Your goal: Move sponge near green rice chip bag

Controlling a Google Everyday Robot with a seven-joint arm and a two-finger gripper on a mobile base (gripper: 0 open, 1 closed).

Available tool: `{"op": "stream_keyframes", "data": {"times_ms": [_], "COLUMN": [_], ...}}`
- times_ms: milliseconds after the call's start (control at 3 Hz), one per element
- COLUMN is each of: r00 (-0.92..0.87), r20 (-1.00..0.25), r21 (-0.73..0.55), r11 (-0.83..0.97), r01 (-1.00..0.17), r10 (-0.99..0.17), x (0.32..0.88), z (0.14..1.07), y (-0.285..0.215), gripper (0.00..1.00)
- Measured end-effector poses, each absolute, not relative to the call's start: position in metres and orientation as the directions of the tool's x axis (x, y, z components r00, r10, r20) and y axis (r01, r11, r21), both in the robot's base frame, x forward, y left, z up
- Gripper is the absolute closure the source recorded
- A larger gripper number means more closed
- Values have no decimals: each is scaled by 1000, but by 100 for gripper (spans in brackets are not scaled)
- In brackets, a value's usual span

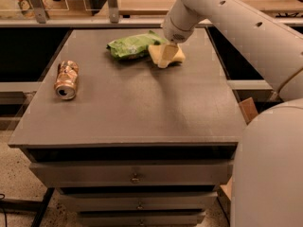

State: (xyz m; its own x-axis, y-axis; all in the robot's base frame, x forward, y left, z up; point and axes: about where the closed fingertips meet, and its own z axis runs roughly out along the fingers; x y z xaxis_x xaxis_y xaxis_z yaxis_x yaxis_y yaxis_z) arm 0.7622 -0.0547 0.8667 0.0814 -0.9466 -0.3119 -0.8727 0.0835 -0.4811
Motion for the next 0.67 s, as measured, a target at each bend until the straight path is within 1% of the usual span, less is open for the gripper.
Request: {"op": "stream_keyframes", "data": {"times_ms": [333,667], "r00": [106,106], "r20": [-349,-349], "r21": [-482,-482], "r11": [81,81], "r01": [-872,-873], "r10": [-931,-931], "x": [759,759], "z": [880,879], "y": [-58,-58], "gripper": [0,0]}}
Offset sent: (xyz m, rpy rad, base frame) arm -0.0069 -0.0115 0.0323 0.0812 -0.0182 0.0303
